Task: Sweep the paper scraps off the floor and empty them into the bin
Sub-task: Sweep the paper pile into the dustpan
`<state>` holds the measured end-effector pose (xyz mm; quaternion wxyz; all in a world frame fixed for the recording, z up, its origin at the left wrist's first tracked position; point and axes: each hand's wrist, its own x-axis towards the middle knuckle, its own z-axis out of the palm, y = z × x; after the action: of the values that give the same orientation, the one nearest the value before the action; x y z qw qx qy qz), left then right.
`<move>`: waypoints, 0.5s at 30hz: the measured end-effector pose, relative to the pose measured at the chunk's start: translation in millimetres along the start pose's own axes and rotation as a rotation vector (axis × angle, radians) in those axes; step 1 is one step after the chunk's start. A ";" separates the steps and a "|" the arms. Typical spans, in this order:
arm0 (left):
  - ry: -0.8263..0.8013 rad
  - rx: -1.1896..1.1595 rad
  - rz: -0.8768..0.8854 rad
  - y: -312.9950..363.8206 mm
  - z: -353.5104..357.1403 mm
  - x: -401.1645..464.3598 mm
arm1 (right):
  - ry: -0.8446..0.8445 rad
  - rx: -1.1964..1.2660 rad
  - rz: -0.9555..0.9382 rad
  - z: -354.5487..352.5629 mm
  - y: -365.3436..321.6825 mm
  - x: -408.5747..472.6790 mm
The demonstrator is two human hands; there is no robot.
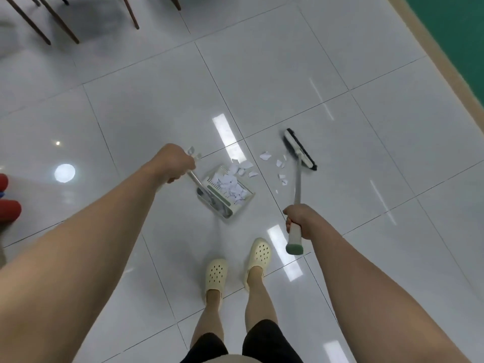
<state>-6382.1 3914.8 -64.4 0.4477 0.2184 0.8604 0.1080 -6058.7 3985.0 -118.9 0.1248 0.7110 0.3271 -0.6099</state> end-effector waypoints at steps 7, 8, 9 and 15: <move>0.028 -0.043 0.024 28.9 49.4 -4.9 | -0.105 -0.694 0.000 4.9 49.0 7.5; 0.035 -0.034 0.027 28.7 52.1 -8.0 | -0.161 -0.791 0.050 1.8 50.1 1.6; 0.043 -0.027 0.027 27.6 51.9 -10.6 | -0.192 -0.907 0.079 -1.8 49.9 -14.3; 0.052 -0.037 0.030 12.1 38.6 -18.8 | -0.245 -0.644 0.134 -45.4 48.6 -69.8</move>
<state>-6337.7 3916.2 -68.4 0.4276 0.2201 0.8661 0.1362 -5996.0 3952.7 -53.3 0.4206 0.5766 0.4380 -0.5466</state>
